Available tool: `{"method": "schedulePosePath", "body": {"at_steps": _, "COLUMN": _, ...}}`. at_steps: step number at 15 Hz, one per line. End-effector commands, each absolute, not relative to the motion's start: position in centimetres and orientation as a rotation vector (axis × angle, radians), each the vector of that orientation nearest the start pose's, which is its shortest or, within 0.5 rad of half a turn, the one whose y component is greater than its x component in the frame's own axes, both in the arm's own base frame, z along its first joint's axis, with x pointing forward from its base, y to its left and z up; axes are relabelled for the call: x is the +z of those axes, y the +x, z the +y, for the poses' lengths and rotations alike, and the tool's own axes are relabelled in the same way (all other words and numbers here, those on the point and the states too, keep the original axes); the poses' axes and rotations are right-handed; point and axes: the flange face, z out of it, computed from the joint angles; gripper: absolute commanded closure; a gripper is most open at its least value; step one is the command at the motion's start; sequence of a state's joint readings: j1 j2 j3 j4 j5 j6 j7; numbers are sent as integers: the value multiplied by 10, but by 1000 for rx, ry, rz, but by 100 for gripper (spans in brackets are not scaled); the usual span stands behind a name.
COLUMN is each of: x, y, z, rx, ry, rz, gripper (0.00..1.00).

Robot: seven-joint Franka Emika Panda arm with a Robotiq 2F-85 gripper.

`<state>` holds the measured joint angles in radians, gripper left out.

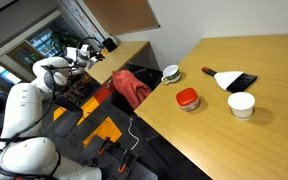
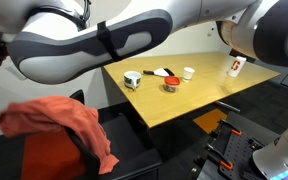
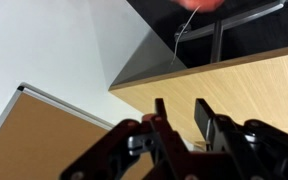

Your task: Hang the peach sweatshirt on the backrest of the black chair

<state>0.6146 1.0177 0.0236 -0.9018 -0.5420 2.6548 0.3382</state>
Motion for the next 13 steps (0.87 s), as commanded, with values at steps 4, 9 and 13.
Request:
{"method": "schedulePosePath", "body": {"at_steps": 4, "x": 381, "y": 664, "z": 510, "rx": -1235, "ry": -2762, "rz": -996, "gripper": 9}}
{"method": "schedulePosePath", "body": {"at_steps": 9, "x": 388, "y": 660, "z": 516, "rx": -1231, "ry": -2764, "rz": -1004, "gripper": 0}}
{"method": "schedulePosePath", "body": {"at_steps": 13, "x": 385, "y": 659, "z": 517, "rx": -1190, "ry": -2798, "rz": -999, "gripper": 0}}
